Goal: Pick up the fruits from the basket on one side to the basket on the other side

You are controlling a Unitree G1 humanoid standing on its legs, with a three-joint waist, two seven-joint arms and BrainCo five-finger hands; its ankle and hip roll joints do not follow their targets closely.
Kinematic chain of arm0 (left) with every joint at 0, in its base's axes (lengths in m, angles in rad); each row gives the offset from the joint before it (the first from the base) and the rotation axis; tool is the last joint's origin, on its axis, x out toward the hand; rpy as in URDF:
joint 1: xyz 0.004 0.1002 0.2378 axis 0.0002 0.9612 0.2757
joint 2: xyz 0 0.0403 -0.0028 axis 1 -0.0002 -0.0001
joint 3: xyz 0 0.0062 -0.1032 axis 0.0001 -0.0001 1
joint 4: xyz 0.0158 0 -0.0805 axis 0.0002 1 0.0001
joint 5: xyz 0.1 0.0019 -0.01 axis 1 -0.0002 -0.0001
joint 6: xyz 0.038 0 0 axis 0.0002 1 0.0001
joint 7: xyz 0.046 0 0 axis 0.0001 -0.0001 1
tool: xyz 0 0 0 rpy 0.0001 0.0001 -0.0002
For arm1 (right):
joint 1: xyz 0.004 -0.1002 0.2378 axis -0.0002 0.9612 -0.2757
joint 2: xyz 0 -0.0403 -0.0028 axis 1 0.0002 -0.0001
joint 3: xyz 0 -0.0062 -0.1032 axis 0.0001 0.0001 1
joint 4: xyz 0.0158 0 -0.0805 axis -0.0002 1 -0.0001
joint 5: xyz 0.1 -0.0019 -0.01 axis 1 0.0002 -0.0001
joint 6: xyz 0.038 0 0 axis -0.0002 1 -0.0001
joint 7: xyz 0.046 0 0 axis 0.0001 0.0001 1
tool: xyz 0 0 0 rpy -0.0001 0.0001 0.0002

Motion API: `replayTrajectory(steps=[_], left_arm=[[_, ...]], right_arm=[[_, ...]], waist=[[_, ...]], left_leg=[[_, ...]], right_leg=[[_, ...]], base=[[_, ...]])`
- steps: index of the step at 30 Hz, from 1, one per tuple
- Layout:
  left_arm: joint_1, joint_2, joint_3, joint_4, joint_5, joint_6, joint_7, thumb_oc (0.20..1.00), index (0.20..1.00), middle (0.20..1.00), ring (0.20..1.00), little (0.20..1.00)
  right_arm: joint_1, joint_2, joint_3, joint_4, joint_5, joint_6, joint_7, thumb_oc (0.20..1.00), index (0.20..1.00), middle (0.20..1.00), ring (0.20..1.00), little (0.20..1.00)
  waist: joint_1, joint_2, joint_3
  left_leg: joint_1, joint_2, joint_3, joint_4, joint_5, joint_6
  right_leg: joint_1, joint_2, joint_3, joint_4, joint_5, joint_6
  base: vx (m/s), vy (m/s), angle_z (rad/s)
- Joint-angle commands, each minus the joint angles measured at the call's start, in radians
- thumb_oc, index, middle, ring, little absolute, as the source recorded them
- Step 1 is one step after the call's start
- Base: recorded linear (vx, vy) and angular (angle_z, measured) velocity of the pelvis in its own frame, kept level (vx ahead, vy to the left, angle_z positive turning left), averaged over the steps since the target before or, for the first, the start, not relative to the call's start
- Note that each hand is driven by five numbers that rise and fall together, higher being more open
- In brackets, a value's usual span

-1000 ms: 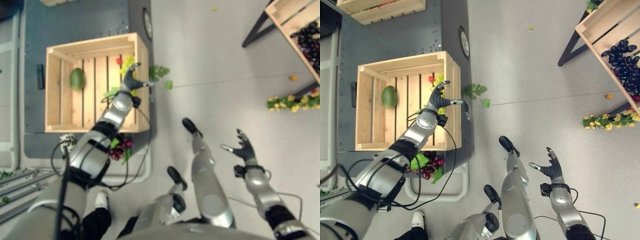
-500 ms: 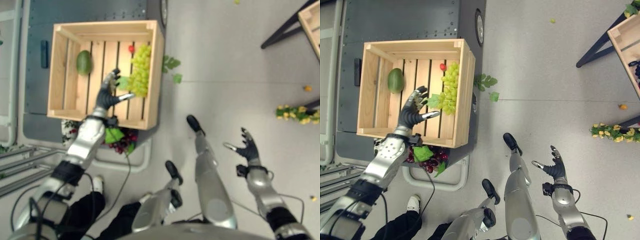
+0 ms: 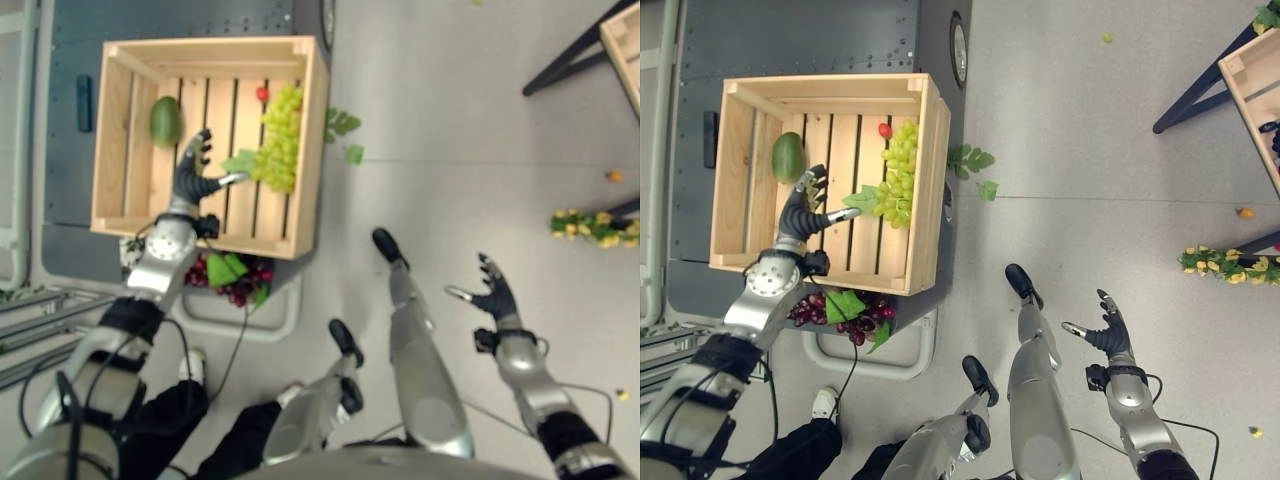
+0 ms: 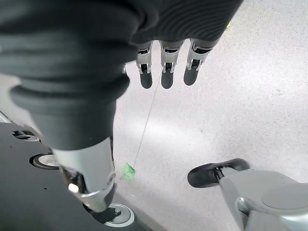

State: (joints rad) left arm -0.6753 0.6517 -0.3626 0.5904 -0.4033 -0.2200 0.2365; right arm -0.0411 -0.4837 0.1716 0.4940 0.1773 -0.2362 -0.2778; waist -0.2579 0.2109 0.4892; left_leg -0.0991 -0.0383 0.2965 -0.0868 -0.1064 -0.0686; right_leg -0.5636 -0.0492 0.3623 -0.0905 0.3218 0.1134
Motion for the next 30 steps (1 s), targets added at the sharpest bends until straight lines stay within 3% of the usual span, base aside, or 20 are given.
replayTrajectory(steps=[1,8,20,30], left_arm=[[-0.083,0.041,-0.023,0.073,0.065,-0.008,0.031,1.000,1.000,1.000,1.000,1.000],[-0.254,-0.045,-0.101,0.268,0.120,0.030,0.038,1.000,1.000,1.000,1.000,1.000],[-0.369,-0.133,-0.148,0.476,0.149,0.076,-0.012,1.000,1.000,1.000,1.000,1.000],[-0.428,-0.150,-0.133,0.589,0.254,0.117,0.070,1.000,1.000,1.000,1.000,1.000]], right_arm=[[-0.013,-0.004,0.021,-0.011,-0.002,-0.038,-0.004,1.000,1.000,1.000,1.000,1.000],[-0.026,-0.007,0.038,-0.008,0.006,-0.046,-0.014,1.000,1.000,1.000,1.000,1.000],[-0.023,-0.011,0.047,-0.030,0.031,-0.049,-0.023,1.000,1.000,1.000,1.000,1.000],[-0.009,-0.013,0.057,-0.085,0.050,-0.083,-0.049,1.000,1.000,1.000,1.000,1.000]], waist=[[-0.015,-0.027,-0.019],[-0.039,-0.017,0.002],[-0.074,-0.005,0.025],[-0.092,-0.016,0.031]], left_leg=[[-0.162,0.036,-0.054,0.084,0.076,-0.014],[-0.173,0.033,-0.048,0.089,0.080,-0.015],[-0.202,0.031,-0.025,0.112,0.077,-0.014],[-0.252,0.035,-0.006,0.136,0.073,-0.018]], right_leg=[[0.118,0.014,-0.015,0.040,-0.205,0.068],[0.101,0.014,-0.009,0.044,-0.200,0.068],[0.065,0.015,0.009,0.057,-0.187,0.070],[0.011,0.017,0.023,0.071,-0.177,0.070]], base=[[-0.01,0.022,-0.04],[0.00,0.006,-0.01],[-0.01,0.007,-0.04],[-0.01,-0.004,-0.04]])
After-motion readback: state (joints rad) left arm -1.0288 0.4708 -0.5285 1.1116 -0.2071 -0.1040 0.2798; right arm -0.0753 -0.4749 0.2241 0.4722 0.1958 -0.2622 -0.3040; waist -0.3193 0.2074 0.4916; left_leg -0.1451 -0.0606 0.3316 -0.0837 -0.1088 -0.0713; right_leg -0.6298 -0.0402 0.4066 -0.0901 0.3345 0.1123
